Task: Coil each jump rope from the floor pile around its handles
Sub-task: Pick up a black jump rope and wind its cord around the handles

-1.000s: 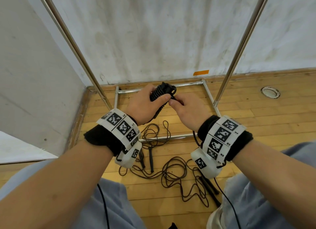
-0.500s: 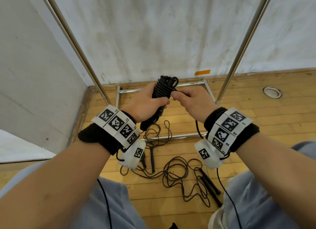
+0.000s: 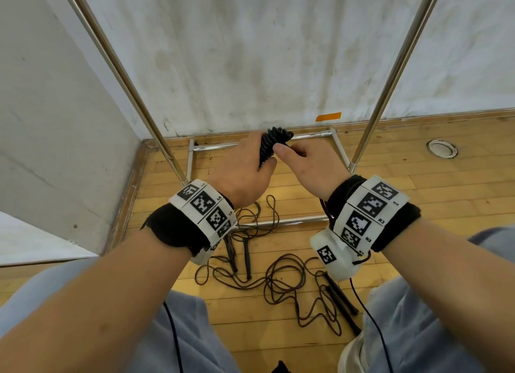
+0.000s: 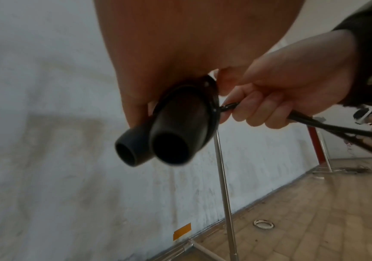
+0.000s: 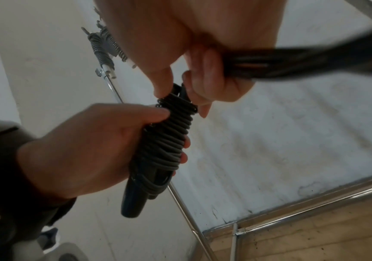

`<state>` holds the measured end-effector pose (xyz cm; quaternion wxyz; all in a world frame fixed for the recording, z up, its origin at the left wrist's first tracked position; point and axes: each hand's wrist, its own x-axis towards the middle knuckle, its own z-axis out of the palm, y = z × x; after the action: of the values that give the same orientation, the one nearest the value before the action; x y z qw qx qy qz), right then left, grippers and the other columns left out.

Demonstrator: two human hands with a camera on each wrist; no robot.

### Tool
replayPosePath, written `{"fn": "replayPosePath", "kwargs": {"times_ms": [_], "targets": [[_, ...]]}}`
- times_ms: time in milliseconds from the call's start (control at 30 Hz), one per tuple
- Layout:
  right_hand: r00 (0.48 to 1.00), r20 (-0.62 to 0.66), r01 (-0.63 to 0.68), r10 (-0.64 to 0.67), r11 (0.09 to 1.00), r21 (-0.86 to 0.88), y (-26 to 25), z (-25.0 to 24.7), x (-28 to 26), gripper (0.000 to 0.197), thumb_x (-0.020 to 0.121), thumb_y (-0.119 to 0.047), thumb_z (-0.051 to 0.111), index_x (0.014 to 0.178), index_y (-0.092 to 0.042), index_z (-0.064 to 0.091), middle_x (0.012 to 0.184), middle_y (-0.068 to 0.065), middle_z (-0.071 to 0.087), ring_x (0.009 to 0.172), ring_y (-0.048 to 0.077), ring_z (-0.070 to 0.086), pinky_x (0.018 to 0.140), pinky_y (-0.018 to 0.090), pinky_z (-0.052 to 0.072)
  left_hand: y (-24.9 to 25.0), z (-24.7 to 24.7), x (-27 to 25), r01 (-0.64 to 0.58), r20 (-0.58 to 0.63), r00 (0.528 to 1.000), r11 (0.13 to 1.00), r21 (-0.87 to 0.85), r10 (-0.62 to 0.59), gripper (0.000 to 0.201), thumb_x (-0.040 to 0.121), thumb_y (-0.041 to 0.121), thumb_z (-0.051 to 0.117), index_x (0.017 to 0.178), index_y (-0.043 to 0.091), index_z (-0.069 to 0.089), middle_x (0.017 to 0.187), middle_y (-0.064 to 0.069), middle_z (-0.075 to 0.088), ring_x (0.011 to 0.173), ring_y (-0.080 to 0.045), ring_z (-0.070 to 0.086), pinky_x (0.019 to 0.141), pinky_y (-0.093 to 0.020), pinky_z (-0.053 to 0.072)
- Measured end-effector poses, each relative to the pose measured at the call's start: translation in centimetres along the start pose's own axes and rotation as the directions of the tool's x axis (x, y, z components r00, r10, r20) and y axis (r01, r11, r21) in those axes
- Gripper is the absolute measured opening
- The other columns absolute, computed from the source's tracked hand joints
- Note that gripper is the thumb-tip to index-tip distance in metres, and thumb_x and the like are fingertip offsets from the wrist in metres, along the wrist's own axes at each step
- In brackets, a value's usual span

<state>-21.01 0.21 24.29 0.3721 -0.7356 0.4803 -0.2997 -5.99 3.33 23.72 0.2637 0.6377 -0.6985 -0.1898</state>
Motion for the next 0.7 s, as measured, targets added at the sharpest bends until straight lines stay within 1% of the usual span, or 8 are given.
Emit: {"fn": "replayPosePath", "kwargs": {"times_ms": [67, 100, 200, 300, 433, 500, 600, 700], "targets": [[1.000, -0.023, -0.006, 0.006, 1.000, 0.024, 0.3, -0.3, 0.1, 0.049, 0.090, -0.047, 0.053, 0.053, -0.016, 0.043, 0.040, -0.010, 0.031, 0.036, 0.006, 0.028, 0.039, 0.016, 0.023, 0.2, -0.1, -0.1, -0.042, 0.065, 0.997, 0.999, -0.016, 0.043, 0.044, 0.096, 0.023, 0.038, 0.139, 0.019, 0.035, 0.125, -0.004, 0.051, 0.110, -0.020, 0.049, 0.095, -0.042, 0.043], [0.999, -0.032, -0.003, 0.004, 0.999, 0.035, 0.4, -0.4, 0.2, 0.050, 0.089, -0.049, 0.054, 0.051, -0.018, 0.041, 0.037, -0.011, 0.030, 0.036, 0.006, 0.028, 0.039, 0.016, 0.022, 0.2, -0.2, -0.1, -0.052, 0.083, 0.995, 0.999, -0.003, 0.053, 0.047, 0.096, 0.021, 0.036, 0.142, 0.020, 0.031, 0.128, -0.004, 0.048, 0.115, -0.020, 0.045, 0.100, -0.043, 0.039], [0.999, -0.038, 0.010, -0.007, 0.998, 0.066, 0.7, -0.5, 0.4, 0.048, 0.086, -0.052, 0.056, 0.053, -0.020, 0.046, 0.035, -0.014, 0.032, 0.037, 0.005, 0.029, 0.039, 0.013, 0.023, -0.1, -0.5, -0.3, -0.062, 0.083, 0.995, 0.997, 0.044, 0.059, 0.054, 0.097, 0.021, 0.042, 0.147, 0.023, 0.023, 0.128, -0.005, 0.043, 0.116, -0.019, 0.040, 0.100, -0.035, 0.035], [0.999, -0.012, 0.035, -0.034, 0.998, 0.057, 0.7, -0.4, 0.4, 0.040, 0.085, -0.053, 0.057, 0.067, -0.018, 0.060, 0.038, -0.018, 0.040, 0.040, 0.001, 0.037, 0.042, 0.010, 0.028, -0.3, -0.7, -0.3, -0.051, 0.042, 0.998, 0.997, 0.065, 0.048, 0.060, 0.091, 0.025, 0.058, 0.145, 0.026, 0.030, 0.124, -0.003, 0.043, 0.115, -0.019, 0.041, 0.098, -0.032, 0.036], [0.996, 0.008, 0.092, -0.093, 0.990, 0.107, 0.1, -0.6, 0.4, 0.013, 0.089, -0.045, 0.056, 0.083, -0.035, 0.063, 0.058, -0.024, 0.058, 0.056, -0.008, 0.052, 0.055, 0.010, 0.036, -0.2, -1.1, 0.0, -0.008, -0.039, 0.999, 1.000, 0.026, 0.009, 0.066, 0.073, 0.042, 0.076, 0.131, 0.030, 0.046, 0.108, 0.006, 0.045, 0.095, -0.008, 0.045, 0.077, -0.018, 0.035], [0.993, 0.019, 0.110, -0.116, 0.975, 0.193, -0.1, -0.9, 0.4, 0.013, 0.093, -0.039, 0.053, 0.082, -0.035, 0.061, 0.052, -0.025, 0.055, 0.050, -0.006, 0.050, 0.054, 0.013, 0.036, 0.1, -1.4, -0.1, 0.011, -0.029, 1.000, 1.000, -0.026, -0.011, 0.060, 0.066, 0.050, 0.077, 0.118, 0.032, 0.053, 0.100, 0.010, 0.047, 0.085, -0.003, 0.047, 0.066, -0.014, 0.034], [0.992, 0.061, 0.085, -0.111, 0.941, 0.326, -0.3, -1.1, 0.4, 0.019, 0.094, -0.038, 0.051, 0.082, -0.030, 0.064, 0.056, -0.010, 0.043, 0.047, 0.006, 0.036, 0.051, 0.024, 0.031, 0.4, -1.8, -0.3, 0.017, 0.004, 1.000, 0.983, -0.184, -0.017, 0.035, 0.065, 0.048, 0.079, 0.084, 0.036, 0.051, 0.082, 0.010, 0.054, 0.069, -0.002, 0.057, 0.049, -0.016, 0.045], [0.991, 0.074, 0.079, -0.114, 0.928, 0.364, -0.4, -0.8, 0.3, 0.023, 0.092, -0.040, 0.053, 0.075, -0.030, 0.064, 0.058, -0.002, 0.038, 0.047, 0.010, 0.032, 0.046, 0.024, 0.029, 0.4, -2.0, -0.2, 0.059, -0.002, 0.998, 0.963, -0.262, -0.062, 0.042, 0.065, 0.042, 0.081, 0.083, 0.034, 0.045, 0.079, 0.006, 0.057, 0.059, -0.002, 0.058, 0.046, -0.012, 0.044]]}}
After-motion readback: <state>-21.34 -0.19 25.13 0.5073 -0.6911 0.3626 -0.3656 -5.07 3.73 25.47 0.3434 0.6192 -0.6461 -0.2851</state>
